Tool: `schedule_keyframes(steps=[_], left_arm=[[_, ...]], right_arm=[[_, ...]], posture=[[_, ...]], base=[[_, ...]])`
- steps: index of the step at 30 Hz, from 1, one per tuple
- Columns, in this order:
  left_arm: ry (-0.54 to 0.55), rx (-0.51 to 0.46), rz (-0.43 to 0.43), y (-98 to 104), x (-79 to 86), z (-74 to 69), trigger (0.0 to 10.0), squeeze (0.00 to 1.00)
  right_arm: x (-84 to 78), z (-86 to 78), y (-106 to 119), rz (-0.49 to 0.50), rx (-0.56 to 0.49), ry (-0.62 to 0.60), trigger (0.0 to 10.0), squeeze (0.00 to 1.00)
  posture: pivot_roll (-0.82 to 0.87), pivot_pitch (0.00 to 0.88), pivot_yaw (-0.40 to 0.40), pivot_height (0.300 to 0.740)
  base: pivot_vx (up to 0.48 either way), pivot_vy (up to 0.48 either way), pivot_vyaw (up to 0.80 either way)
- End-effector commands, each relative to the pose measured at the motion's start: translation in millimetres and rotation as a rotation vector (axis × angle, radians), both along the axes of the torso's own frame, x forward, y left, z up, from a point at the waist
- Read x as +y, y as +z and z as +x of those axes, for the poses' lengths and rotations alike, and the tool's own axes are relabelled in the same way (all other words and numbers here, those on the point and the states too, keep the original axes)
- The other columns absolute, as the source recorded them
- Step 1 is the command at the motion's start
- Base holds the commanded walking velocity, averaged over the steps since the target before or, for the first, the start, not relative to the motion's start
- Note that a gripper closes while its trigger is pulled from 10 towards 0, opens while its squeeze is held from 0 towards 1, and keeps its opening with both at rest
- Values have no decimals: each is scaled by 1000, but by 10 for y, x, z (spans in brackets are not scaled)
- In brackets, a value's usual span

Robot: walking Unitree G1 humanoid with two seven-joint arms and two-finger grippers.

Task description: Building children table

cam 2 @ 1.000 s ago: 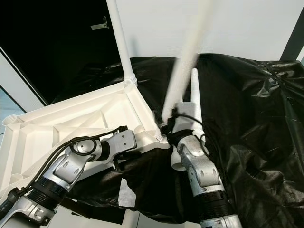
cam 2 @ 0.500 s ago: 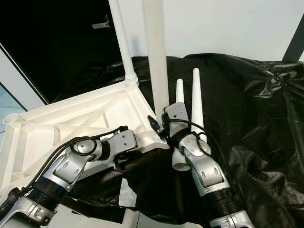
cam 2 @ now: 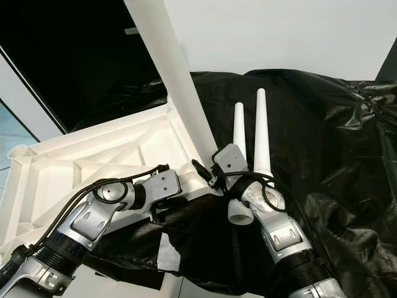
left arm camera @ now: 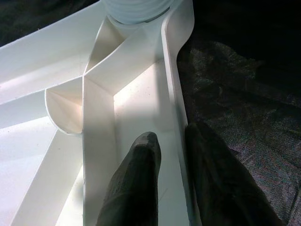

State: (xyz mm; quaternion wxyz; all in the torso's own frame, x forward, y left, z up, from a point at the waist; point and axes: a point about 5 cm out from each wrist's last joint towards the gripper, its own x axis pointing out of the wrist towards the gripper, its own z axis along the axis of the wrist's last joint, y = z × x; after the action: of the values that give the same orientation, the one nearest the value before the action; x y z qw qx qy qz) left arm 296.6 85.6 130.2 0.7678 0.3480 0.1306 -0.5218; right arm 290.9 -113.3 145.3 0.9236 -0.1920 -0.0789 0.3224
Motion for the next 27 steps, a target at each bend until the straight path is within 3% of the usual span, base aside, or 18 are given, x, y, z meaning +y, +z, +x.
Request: schedule_keyframes(steps=[1,6,17,22,27], left_arm=[[143,-69,42,88,271,141,10000,0],[142,-69,44,90,273,135,10000,0],[145,-76,44,99,285,133,10000,0],[149,-80,39,95,286,123,10000,0],[150,-60,-19,128,249,117,10000,0]], right_arm=[[-151,-51,-348,-28,189,-63,10000,0],[-163,39,-314,141,332,-141,10000,0],[-293,208,-177,232,416,-243,10000,0],[-299,189,-159,190,376,-281,10000,0],[-168,125,-101,193,248,-293,10000,0]], posture=[[1,0,96,740],[2,0,97,740],[4,0,84,740],[2,0,80,740],[-1,0,75,740]], base=[[0,0,0],[0,0,0],[0,0,0],[0,0,0],[0,0,0]])
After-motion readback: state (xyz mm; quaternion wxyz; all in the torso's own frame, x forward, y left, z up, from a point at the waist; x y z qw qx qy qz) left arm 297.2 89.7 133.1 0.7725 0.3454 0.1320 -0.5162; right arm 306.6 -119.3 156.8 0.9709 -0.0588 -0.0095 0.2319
